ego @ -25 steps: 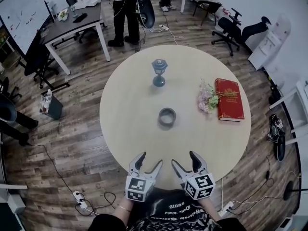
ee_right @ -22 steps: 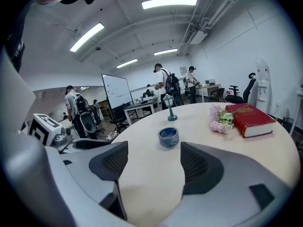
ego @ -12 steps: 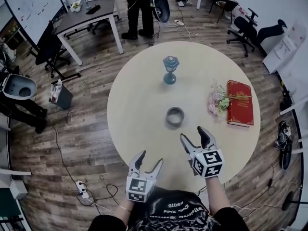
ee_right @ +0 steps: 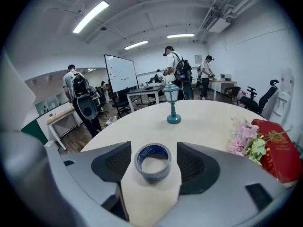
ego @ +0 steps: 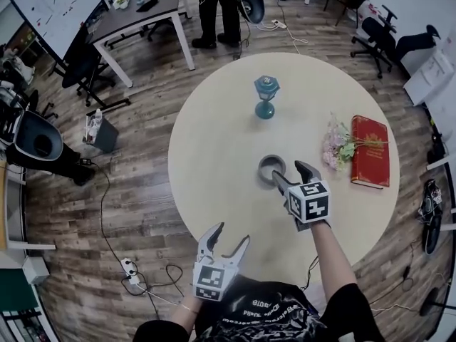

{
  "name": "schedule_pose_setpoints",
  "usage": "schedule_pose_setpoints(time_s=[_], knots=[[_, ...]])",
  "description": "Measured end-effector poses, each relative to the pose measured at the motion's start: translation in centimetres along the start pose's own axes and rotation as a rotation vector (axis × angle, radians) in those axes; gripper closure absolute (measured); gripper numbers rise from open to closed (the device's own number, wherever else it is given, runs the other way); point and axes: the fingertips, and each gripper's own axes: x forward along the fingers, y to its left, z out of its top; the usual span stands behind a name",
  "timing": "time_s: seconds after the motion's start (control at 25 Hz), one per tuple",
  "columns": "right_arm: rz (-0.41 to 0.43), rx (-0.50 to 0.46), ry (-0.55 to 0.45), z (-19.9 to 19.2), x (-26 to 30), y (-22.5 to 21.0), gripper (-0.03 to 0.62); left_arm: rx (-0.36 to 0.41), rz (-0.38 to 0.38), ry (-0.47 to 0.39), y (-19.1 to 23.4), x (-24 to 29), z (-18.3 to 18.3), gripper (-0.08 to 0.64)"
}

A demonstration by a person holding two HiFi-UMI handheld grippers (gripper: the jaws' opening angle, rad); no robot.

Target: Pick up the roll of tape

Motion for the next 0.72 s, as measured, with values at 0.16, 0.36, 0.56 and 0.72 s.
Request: schedule_pose_setpoints(time_s=[0.16, 0.36, 0.56, 0.72], knots=[[0.017, -0.029, 0.088, -1.0, 3.3, -0.6, 0.287, -0.016, 0.019, 0.017, 0.5, 0.1, -0.4, 0.242], [0.009, -0.016, 0.175, -2.5, 7.0, -2.3, 0.298, 0.013, 0.024, 0.063, 0.8, 0.6, -1.6, 0.242], [0.004, -0.048, 0.274, -4.4, 9.4, -3.2, 0.312, -0.008, 0.029, 0.083, 1.2, 1.4, -2.2, 0.242], [0.006, -0.042, 0.32, -5.5, 10.3, -3.4, 0.341, -0.023, 0.039, 0.081, 1.5, 1.6, -2.0, 0.242]])
